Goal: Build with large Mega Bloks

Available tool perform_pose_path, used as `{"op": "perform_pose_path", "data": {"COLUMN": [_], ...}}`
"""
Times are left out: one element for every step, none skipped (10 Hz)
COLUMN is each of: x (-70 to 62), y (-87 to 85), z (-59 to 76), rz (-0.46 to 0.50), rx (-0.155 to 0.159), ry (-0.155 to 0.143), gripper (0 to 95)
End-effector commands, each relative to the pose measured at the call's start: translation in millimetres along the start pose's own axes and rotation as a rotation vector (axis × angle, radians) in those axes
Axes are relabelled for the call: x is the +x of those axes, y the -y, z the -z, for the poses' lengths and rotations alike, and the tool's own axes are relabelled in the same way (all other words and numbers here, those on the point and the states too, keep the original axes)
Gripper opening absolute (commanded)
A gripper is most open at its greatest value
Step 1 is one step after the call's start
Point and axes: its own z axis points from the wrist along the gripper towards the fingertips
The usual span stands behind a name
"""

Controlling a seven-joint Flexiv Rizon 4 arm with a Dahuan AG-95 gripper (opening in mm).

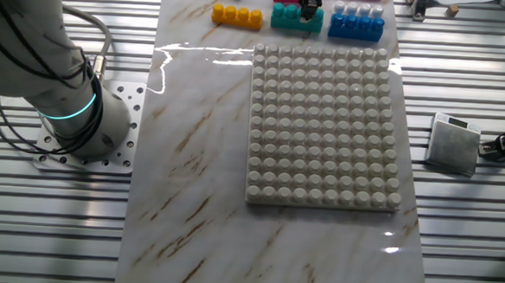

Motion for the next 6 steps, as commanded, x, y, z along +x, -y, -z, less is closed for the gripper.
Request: {"op": "perform_pose_path", "data": {"x": [-0.2,-0.5,-1.1,-1.3,-1.6,-1.7], "y": [0.5,0.5,0.6,0.7,0.7,0.8], "z": [-2.0,-4.2,-6.3,-7.3,-8.3,-8.2], "rz": [0.007,0.012,0.014,0.018,0.023,0.028], "rx": [-0.001,0.000,-0.001,-0.002,-0.003,-0.005], "ry": [0.003,0.006,0.013,0.016,0.016,0.014], "gripper": [38.0,38.0,0.0,0.0,0.0,0.0]}}
